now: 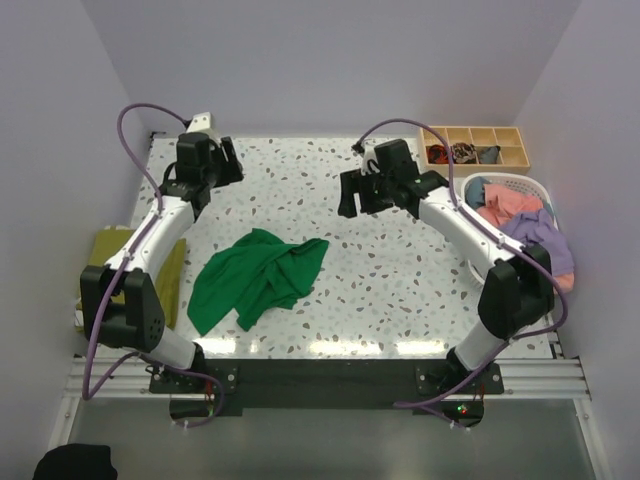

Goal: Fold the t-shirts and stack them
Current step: Move the tshirt to the center of the board, then flatten out the tshirt

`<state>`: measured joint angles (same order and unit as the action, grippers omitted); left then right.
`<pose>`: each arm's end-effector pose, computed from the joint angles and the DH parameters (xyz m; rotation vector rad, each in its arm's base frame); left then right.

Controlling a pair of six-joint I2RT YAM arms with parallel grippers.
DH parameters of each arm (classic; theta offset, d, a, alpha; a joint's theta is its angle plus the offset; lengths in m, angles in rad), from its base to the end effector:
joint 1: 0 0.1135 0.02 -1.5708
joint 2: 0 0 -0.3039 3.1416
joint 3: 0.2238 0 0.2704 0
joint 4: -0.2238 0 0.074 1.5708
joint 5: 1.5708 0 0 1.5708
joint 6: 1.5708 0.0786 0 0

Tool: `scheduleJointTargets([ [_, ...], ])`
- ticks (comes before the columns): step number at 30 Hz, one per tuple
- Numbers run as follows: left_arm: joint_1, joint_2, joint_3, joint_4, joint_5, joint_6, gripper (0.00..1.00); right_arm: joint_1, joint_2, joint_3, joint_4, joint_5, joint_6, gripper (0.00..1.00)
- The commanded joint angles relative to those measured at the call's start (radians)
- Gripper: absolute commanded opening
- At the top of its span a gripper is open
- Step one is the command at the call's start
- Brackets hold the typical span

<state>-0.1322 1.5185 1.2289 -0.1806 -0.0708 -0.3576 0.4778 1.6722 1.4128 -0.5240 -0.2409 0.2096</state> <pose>0.4070 -0.0485 0.3302 -0.2744 2.0293 -0.2342 0.3710 0.2132 0.3001 -0.4420 2.3705 0.6115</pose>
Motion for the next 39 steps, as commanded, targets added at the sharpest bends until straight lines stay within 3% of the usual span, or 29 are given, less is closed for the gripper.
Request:
scheduleJointTargets([
  [1, -0.006, -0.026, -0.072, -0.013, 0.051, -0.029, 0.66, 0.005, -0.063, 0.009, -0.024, 0.108, -0.044, 0.76],
  [4, -0.029, -0.012, -0.124, -0.057, 0.091, -0.032, 0.66, 0.004, -0.017, -0.038, 0.013, 0.054, -0.003, 0.76],
  [9, -0.141, -0.015, -0.209, -0.158, 0.016, -0.037, 0.67, 0.005, 0.024, -0.081, 0.056, 0.043, 0.043, 0.76],
  [12, -0.170, -0.041, -0.241, -0.180, 0.037, -0.052, 0.79, 0.004, 0.040, -0.078, 0.052, 0.045, 0.042, 0.76],
  [20, -0.225, -0.011, -0.295, -0.266, 0.006, -0.052, 0.78, 0.004, 0.067, -0.090, 0.033, 0.086, 0.034, 0.77],
  [21, -0.228, 0.000, -0.295, -0.266, 0.011, -0.050, 0.69, 0.004, 0.070, -0.094, 0.033, 0.089, 0.036, 0.77],
  [23, -0.244, 0.032, -0.286, -0.252, 0.025, -0.040, 0.43, 0.005, 0.073, -0.098, 0.030, 0.101, 0.039, 0.77],
  [24, -0.251, 0.042, -0.282, -0.241, 0.031, -0.037, 0.09, 0.004, 0.070, -0.101, 0.030, 0.109, 0.040, 0.77],
  [25, -0.260, 0.066, -0.275, -0.211, 0.057, -0.027, 0.00, 0.004, 0.067, -0.106, 0.025, 0.126, 0.040, 0.76],
  [28, -0.286, 0.136, -0.171, -0.180, 0.153, 0.023, 0.00, 0.002, 0.041, -0.118, 0.015, 0.205, 0.040, 0.77],
  [31, -0.331, 0.212, 0.079, -0.209, 0.230, 0.087, 0.00, 0.004, -0.003, -0.127, -0.007, 0.328, 0.048, 0.77],
  [32, -0.343, 0.233, 0.247, -0.221, 0.261, 0.104, 0.00, 0.002, -0.017, -0.130, -0.010, 0.372, 0.050, 0.77],
  [34, -0.389, 0.316, 0.444, -0.287, 0.308, 0.140, 0.00, -0.002, -0.066, -0.149, -0.025, 0.507, 0.075, 0.78],
  [35, -0.406, 0.345, 0.642, -0.310, 0.328, 0.150, 0.00, -0.007, -0.086, -0.155, -0.031, 0.543, 0.085, 0.78],
  [38, -0.460, 0.459, 0.980, -0.388, 0.440, 0.161, 0.00, -0.045, -0.169, -0.192, -0.047, 0.659, 0.138, 0.79],
  [39, -0.466, 0.473, 1.018, -0.392, 0.484, 0.151, 0.00, -0.073, -0.192, -0.215, -0.044, 0.681, 0.149, 0.79],
])
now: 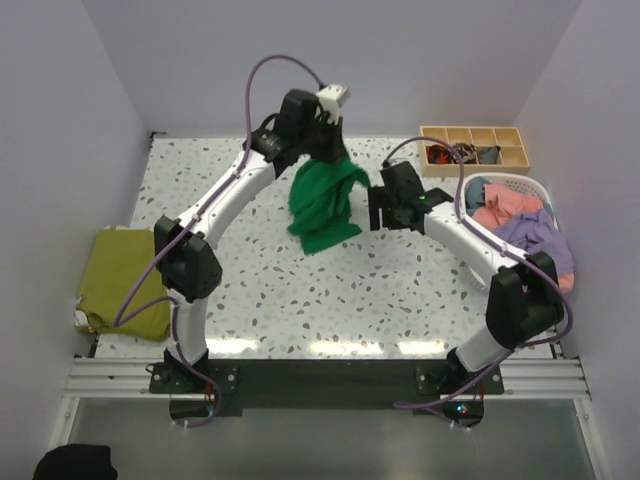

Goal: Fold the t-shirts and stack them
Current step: Flatten out the tshirt

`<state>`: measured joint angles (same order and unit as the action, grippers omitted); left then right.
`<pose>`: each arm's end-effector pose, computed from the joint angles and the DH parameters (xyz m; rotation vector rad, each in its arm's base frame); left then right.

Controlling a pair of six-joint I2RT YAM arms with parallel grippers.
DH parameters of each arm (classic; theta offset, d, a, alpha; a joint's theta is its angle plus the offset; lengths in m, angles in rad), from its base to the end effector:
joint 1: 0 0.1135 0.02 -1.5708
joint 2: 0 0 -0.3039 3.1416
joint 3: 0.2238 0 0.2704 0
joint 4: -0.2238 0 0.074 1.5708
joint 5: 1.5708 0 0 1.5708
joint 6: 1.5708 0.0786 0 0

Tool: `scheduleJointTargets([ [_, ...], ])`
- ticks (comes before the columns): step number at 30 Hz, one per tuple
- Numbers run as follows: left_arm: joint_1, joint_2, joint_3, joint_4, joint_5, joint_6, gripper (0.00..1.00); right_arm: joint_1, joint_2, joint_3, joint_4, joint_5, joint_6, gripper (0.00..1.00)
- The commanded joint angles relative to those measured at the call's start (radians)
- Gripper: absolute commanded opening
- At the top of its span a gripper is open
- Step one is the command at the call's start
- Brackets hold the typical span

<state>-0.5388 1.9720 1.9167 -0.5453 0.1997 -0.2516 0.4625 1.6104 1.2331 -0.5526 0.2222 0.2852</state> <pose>0.4468 -0.2853 0.3533 0.4362 2.1929 -0.6595 0.3562 0.1582 0.2550 -0.1274 2.4656 0.0428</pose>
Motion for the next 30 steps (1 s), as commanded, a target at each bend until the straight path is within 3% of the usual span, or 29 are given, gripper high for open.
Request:
scheduleJointTargets([
  [1, -0.064, 0.005, 0.337, 0.002, 0.287, 0.020, 0.00, -0.071, -0.183, -0.050, -0.009, 0.242, 0.094, 0.79],
  [3, -0.066, -0.104, 0.212, 0.068, 0.328, 0.017, 0.00, -0.108, -0.237, -0.093, 0.026, 0.252, 0.103, 0.80],
  [4, -0.064, -0.157, 0.065, 0.141, 0.281, 0.020, 0.00, -0.117, -0.278, -0.106, 0.036, 0.255, 0.104, 0.80],
  [6, -0.063, -0.307, -0.077, 0.203, 0.186, 0.040, 0.00, -0.127, -0.313, -0.132, 0.072, 0.258, 0.091, 0.80],
  [7, -0.059, -0.353, -0.200, 0.212, 0.096, 0.051, 0.00, -0.128, -0.329, -0.138, 0.082, 0.253, 0.079, 0.80],
  [13, -0.043, -0.577, -0.572, 0.156, -0.112, 0.002, 0.00, -0.130, -0.308, -0.136, 0.094, 0.276, 0.085, 0.80],
  [15, -0.043, -0.619, -0.677, 0.157, -0.147, -0.024, 0.09, -0.128, -0.290, -0.132, 0.106, 0.260, 0.078, 0.80],
  [16, -0.040, -0.624, -0.762, 0.157, -0.175, -0.059, 0.24, -0.128, -0.282, -0.129, 0.106, 0.256, 0.083, 0.80],
  [18, -0.036, -0.616, -0.826, 0.147, -0.239, -0.112, 0.62, -0.130, -0.261, -0.116, 0.099, 0.243, 0.086, 0.81],
  [19, -0.035, -0.607, -0.863, 0.143, -0.259, -0.123, 0.76, -0.128, -0.254, -0.115, 0.095, 0.241, 0.094, 0.81],
  [22, -0.032, -0.562, -0.874, 0.110, -0.353, -0.144, 0.88, -0.131, -0.253, -0.119, 0.089, 0.227, 0.094, 0.81],
  [25, -0.026, -0.526, -0.858, 0.099, -0.422, -0.140, 0.93, -0.134, -0.260, -0.142, 0.102, 0.186, 0.083, 0.82],
  [30, 0.011, -0.424, -0.811, 0.159, -0.415, -0.121, 0.98, -0.176, -0.169, -0.135, 0.089, 0.053, 0.075, 0.83],
])
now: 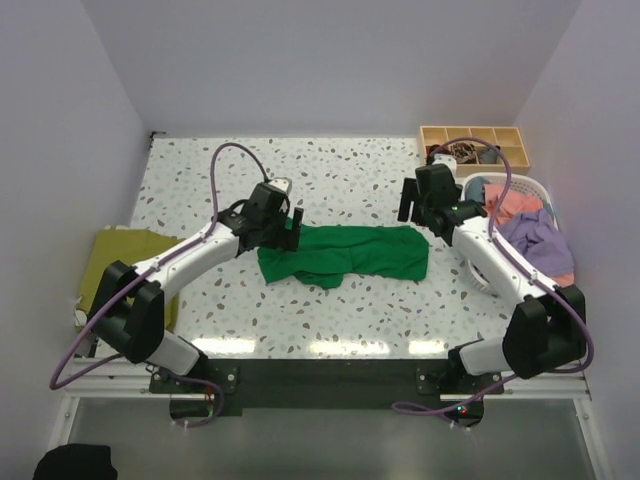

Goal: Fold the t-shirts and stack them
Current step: Flatten out the tshirt

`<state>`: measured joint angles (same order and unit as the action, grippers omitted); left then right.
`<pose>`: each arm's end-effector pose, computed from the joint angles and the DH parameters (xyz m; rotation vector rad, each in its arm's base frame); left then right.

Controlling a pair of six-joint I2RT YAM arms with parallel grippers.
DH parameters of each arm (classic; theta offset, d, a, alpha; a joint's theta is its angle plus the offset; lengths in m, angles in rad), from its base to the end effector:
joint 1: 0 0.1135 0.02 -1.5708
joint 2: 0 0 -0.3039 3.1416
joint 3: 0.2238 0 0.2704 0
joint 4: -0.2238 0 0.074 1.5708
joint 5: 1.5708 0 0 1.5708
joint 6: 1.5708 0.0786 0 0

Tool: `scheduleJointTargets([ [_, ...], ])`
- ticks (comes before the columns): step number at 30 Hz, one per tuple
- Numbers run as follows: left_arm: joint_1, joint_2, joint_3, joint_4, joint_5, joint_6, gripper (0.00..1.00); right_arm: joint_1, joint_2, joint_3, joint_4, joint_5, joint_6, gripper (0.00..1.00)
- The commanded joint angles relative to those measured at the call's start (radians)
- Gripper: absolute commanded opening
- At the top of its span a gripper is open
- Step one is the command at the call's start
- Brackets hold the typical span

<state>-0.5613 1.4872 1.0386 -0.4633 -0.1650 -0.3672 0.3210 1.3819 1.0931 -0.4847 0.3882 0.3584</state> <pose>0.3040 -0.1759 0.2363 0.1702 2.4698 -0.1959 0.3299 0.0783 0.2919 0.2302 2.2644 -0.1021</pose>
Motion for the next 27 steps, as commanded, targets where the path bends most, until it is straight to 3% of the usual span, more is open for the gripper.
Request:
scheduleJointTargets([
  [1, 0.043, 0.079, 0.075, 0.086, -0.044, -0.006, 0.98, -0.042, 0.119, 0.016, 0.014, -0.139, 0.002, 0.83],
  [5, 0.090, 0.177, 0.089, 0.146, -0.011, -0.004, 0.98, -0.056, 0.233, 0.051, 0.018, -0.256, -0.007, 0.82],
  [14, 0.167, 0.268, 0.032, 0.248, 0.045, 0.002, 0.93, -0.057, 0.305, 0.060, 0.046, -0.295, -0.013, 0.81],
  [16, 0.176, 0.284, 0.028, 0.271, 0.085, 0.008, 0.74, -0.060, 0.330, 0.065, 0.049, -0.302, -0.021, 0.81],
  [17, 0.179, 0.306, 0.031, 0.278, 0.103, 0.008, 0.44, -0.060, 0.344, 0.074, 0.047, -0.307, -0.022, 0.81],
  [19, 0.184, 0.327, 0.050, 0.295, 0.157, 0.010, 0.06, -0.060, 0.377, 0.085, 0.038, -0.319, -0.024, 0.79],
  [20, 0.184, 0.344, 0.057, 0.304, 0.159, 0.013, 0.00, -0.063, 0.385, 0.088, 0.040, -0.324, -0.026, 0.79],
  [25, 0.186, 0.312, 0.155, 0.287, 0.275, 0.045, 0.00, -0.063, 0.407, 0.083, 0.043, -0.328, -0.032, 0.75],
  [27, 0.186, 0.262, 0.237, 0.244, 0.289, 0.066, 0.00, -0.066, 0.401, 0.068, 0.052, -0.342, -0.039, 0.66],
])
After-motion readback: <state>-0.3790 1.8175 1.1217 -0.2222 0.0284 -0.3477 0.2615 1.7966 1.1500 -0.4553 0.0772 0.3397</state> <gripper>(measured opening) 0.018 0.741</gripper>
